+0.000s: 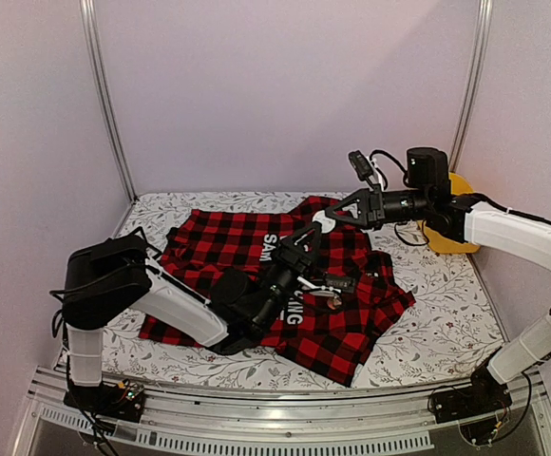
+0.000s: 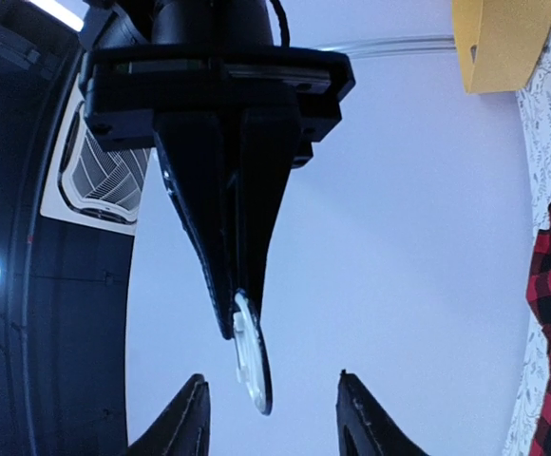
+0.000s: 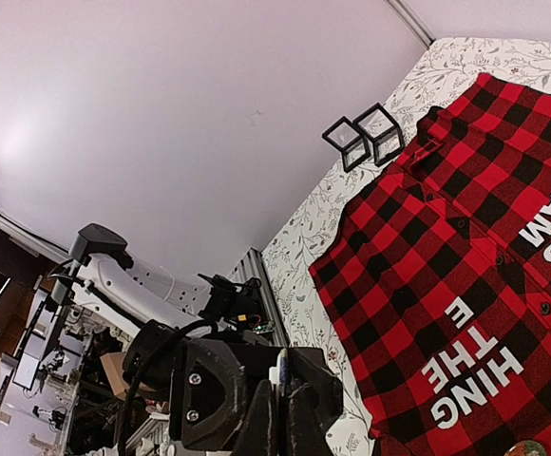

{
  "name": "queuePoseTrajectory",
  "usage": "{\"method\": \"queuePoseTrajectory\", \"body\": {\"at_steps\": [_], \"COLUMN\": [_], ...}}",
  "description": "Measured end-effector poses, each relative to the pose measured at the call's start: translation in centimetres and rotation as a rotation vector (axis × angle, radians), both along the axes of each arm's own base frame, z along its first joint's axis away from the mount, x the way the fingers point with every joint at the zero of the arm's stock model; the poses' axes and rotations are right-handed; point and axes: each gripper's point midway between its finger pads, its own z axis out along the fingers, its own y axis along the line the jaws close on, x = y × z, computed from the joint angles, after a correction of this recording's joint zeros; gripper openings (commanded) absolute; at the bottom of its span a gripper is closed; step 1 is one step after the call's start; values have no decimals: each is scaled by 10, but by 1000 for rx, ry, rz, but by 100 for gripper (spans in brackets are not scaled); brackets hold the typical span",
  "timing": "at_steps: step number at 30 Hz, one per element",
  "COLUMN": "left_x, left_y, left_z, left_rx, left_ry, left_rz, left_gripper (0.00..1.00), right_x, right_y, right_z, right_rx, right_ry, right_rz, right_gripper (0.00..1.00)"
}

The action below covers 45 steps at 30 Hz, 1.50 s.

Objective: Pin the brooch onto the clothing

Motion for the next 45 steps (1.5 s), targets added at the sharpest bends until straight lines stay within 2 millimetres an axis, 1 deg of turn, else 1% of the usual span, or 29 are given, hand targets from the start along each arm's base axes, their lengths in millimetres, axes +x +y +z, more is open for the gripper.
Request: {"method": "queuePoseTrajectory", "body": {"at_steps": [3,4,6,8,10,12,14,15,17,19,21,23,24,26,27,29,30,32,35,37,42,45], "left_x": [2,2,3,3,5,7,8,9,9,10,15,20,21,24,22,11,4,-10,-24,-29,-31,-27], "left_y": [1,1,2,3,7,15,23,24,27,27,34,46,51,53,50,38,32,21,7,-2,-7,-10], "left_z": [-3,-3,-4,-4,-4,-2,10,20,50,83,113,129,131,125,120,109,105,100,100,109,131,138], "left_rx": [5,0,-17,-42,-105,-220,-350,-417,-553,-656,-760,-841,-871,-919,-933,-935,-933,-916,-904,-899,-924,-941], "left_ry": [4,11,24,45,92,179,300,373,533,695,860,1028,1112,1269,1358,1501,1566,1639,1700,1709,1690,1685], "left_rz": [11,12,12,8,-3,-32,-93,-140,-270,-453,-643,-822,-890,-985,-1033,-1114,-1163,-1230,-1297,-1343,-1418,-1443], "left_gripper": [78,83,91,93,93,93,90,90,89,85,82,80,79,85,88,90,89,86,76,68,62,60], "right_x": [4,7,13,20,27,32,35,35,35,34,32,29,27,21,16,3,-3,-15,-31,-38,-48,-48], "right_y": [-1,-3,-7,-13,-20,-27,-34,-37,-43,-47,-52,-55,-54,-51,-48,-43,-43,-43,-45,-45,-43,-41], "right_z": [-1,-1,1,6,15,27,43,49,65,75,83,88,89,95,99,107,110,119,134,141,155,154], "right_rx": [-6,-8,-11,-12,-11,-7,5,11,27,42,60,74,77,93,109,152,171,220,296,333,388,392], "right_ry": [-10,-14,-26,-48,-93,-148,-216,-246,-310,-359,-401,-435,-449,-490,-515,-566,-587,-634,-702,-733,-784,-789], "right_rz": [-19,-34,-66,-112,-165,-220,-272,-291,-329,-353,-375,-396,-397,-402,-400,-388,-386,-386,-392,-388,-382,-379], "right_gripper": [0,0,0,0,0,0,0,0,0,0,0,0,0,0,0,0,0,0,0,0,0,0]}}
